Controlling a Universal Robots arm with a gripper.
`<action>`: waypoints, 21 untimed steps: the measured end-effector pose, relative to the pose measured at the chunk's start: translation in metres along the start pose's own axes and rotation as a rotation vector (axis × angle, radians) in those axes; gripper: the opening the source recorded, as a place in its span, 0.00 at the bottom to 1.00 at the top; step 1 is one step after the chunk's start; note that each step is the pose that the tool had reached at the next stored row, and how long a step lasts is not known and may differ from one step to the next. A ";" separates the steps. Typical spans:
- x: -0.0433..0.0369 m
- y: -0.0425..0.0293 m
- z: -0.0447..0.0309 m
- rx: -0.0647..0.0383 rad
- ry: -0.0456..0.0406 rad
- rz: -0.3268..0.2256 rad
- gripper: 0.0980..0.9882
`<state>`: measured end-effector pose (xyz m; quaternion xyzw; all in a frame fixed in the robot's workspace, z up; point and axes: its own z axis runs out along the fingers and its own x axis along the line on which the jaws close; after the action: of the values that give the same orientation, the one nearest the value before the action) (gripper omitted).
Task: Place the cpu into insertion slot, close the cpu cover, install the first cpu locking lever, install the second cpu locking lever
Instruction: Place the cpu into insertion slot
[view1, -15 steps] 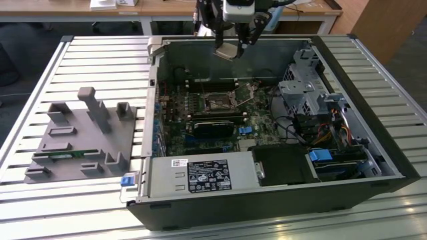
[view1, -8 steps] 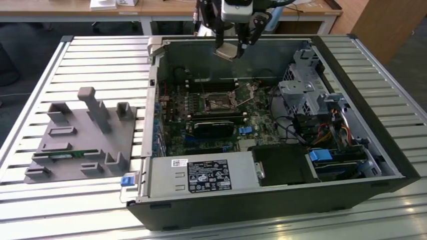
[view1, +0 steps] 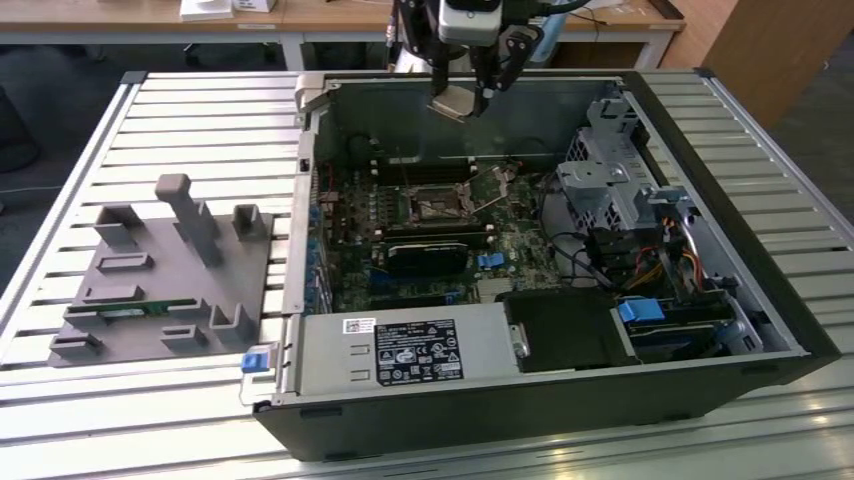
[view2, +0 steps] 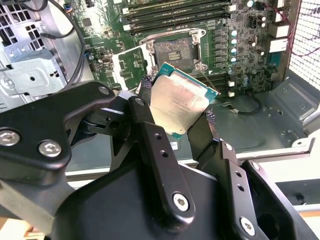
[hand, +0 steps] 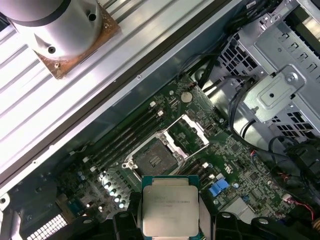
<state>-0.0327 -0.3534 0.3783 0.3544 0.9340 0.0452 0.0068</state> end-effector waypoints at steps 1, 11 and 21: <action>0.0000 0.0000 0.0000 0.000 -0.0003 0.004 0.50; 0.0001 0.0000 0.0001 -0.001 -0.0038 0.042 0.50; 0.0001 -0.0001 0.0007 -0.001 -0.0056 0.061 0.50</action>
<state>-0.0328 -0.3533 0.3777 0.3828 0.9227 0.0449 0.0082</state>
